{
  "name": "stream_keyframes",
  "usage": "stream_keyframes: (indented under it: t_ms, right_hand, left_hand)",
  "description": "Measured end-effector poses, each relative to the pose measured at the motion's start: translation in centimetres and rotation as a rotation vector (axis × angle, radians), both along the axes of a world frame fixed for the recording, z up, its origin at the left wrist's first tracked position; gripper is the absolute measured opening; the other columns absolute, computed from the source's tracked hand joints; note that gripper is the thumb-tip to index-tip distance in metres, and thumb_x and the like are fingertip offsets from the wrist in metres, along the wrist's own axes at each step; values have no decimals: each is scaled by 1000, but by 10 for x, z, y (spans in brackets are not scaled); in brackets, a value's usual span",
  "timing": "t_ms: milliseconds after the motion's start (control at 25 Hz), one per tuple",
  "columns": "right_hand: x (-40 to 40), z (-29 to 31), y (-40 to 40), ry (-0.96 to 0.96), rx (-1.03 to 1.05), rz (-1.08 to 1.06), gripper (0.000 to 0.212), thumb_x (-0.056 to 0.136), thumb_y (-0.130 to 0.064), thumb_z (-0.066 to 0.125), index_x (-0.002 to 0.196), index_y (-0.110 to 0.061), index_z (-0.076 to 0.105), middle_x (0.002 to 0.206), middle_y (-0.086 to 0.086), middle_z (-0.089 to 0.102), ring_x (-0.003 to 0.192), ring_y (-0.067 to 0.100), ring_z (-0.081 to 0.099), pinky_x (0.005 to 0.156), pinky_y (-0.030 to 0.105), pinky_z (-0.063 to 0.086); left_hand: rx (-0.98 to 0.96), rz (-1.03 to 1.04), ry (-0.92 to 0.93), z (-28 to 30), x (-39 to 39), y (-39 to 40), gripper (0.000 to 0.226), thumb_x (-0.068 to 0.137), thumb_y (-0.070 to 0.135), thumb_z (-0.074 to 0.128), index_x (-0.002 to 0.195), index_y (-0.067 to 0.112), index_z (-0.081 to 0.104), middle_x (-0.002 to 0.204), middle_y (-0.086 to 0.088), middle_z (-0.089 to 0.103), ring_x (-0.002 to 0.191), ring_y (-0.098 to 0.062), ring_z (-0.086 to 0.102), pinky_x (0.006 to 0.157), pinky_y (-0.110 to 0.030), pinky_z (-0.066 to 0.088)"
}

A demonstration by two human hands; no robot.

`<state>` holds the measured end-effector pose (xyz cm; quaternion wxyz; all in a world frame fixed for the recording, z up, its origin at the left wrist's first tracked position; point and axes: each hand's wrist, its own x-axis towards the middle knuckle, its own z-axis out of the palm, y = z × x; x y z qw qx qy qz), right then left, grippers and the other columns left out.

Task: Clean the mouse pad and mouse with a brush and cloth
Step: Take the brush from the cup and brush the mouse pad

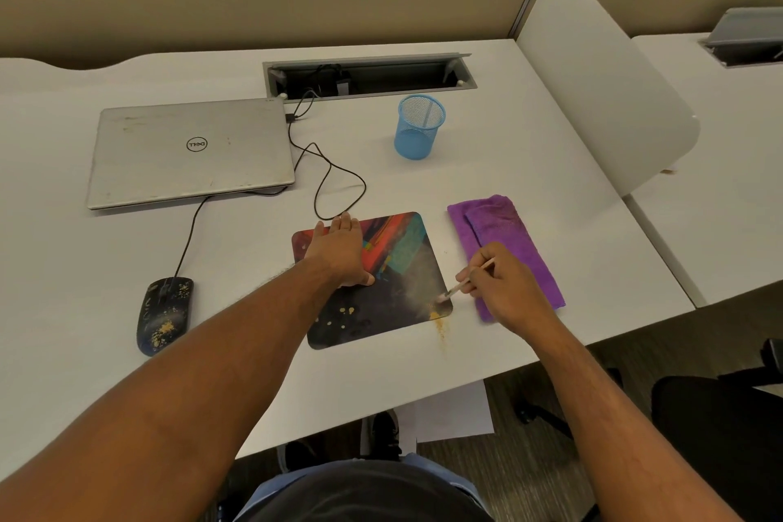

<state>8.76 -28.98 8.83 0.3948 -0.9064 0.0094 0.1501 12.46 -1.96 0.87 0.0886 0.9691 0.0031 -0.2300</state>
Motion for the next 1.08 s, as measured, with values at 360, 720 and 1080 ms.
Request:
stream_keyframes:
  t_ms: [360,720,1080]
  right_hand:
    - [-5,-2,2,-34,-15,-2,7,104,-22,56,98,-19,55,96,1,73,87,16,72,80,38,63]
    - [-8,-4,5,-27,-218,152,12,105,-23,53,94,-26,48,93,5,68,84,21,70,75,40,61]
    - [-22,-5,14,9,-180,242,15,104,-17,52,93,-26,48,92,6,67,81,23,66,70,39,57]
  left_hand:
    - [4,-4,7,-1,1,0,123,74,62,75,158,9,2,166,-12,2,152,-27,5,121,-50,4]
    - [-2,-9,9,2,1,0,123,75,61,74,157,8,1,166,-13,1,152,-27,4,122,-50,4]
    - [-4,-18,-2,3,0,0,122,75,61,74,157,7,2,166,-13,2,152,-27,4,122,-49,4]
